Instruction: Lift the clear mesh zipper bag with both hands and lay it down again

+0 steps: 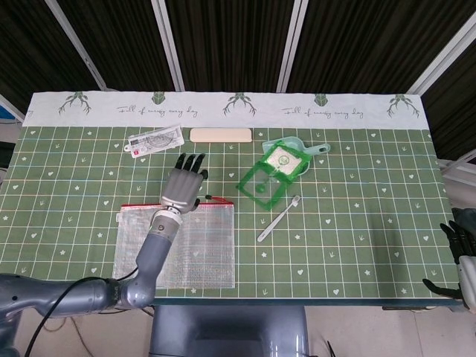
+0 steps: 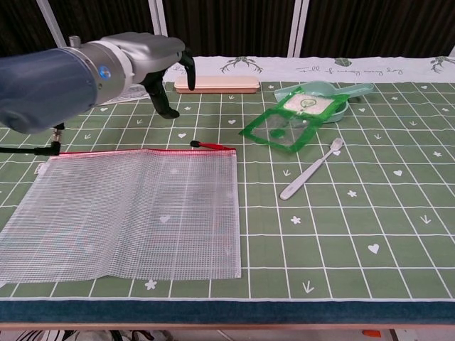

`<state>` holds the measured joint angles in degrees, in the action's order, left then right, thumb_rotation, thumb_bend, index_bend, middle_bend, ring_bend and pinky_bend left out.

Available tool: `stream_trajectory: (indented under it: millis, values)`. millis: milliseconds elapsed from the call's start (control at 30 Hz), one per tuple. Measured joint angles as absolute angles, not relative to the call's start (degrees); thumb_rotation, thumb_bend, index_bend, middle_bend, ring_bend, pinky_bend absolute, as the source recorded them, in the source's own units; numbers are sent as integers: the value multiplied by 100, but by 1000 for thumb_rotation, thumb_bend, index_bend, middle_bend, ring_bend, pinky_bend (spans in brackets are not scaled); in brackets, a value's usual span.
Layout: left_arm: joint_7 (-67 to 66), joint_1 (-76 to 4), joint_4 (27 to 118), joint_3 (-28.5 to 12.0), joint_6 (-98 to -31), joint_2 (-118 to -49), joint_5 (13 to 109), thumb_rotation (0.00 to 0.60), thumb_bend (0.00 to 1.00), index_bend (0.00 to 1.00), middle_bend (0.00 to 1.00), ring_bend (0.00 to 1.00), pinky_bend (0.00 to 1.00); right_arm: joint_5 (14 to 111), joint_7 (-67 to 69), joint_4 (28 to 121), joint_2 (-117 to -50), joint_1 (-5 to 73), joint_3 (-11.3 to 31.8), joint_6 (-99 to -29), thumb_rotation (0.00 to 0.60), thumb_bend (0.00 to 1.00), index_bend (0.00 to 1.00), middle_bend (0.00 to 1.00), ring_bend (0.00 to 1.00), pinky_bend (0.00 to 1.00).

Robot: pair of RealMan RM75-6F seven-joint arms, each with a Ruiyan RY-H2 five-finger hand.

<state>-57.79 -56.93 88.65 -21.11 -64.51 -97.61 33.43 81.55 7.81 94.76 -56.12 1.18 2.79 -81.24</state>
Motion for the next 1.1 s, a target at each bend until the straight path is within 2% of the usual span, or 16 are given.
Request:
stream_trajectory:
  millis: [300, 633, 1100]
  values:
    - [-5992, -6268, 7590, -2154, -6324, -10486, 2815, 600, 275, 403, 49, 0, 0, 8105, 780, 9508, -5608, 123, 294, -8096, 600, 125, 0, 0, 0, 203]
    - [-5979, -6671, 6372, -2150, -5893, -11154, 2542, 600, 277, 433, 51, 0, 0, 8060, 772, 9522, -5611, 120, 312, -8090, 600, 127, 0, 0, 0, 203]
    - [-5912, -6788, 5919, -2099, -5677, -11475, 2496, 600, 294, 453, 52, 0, 0, 8040, 798, 9543, -5597, 118, 319, -8074, 600, 131, 0, 0, 0, 203]
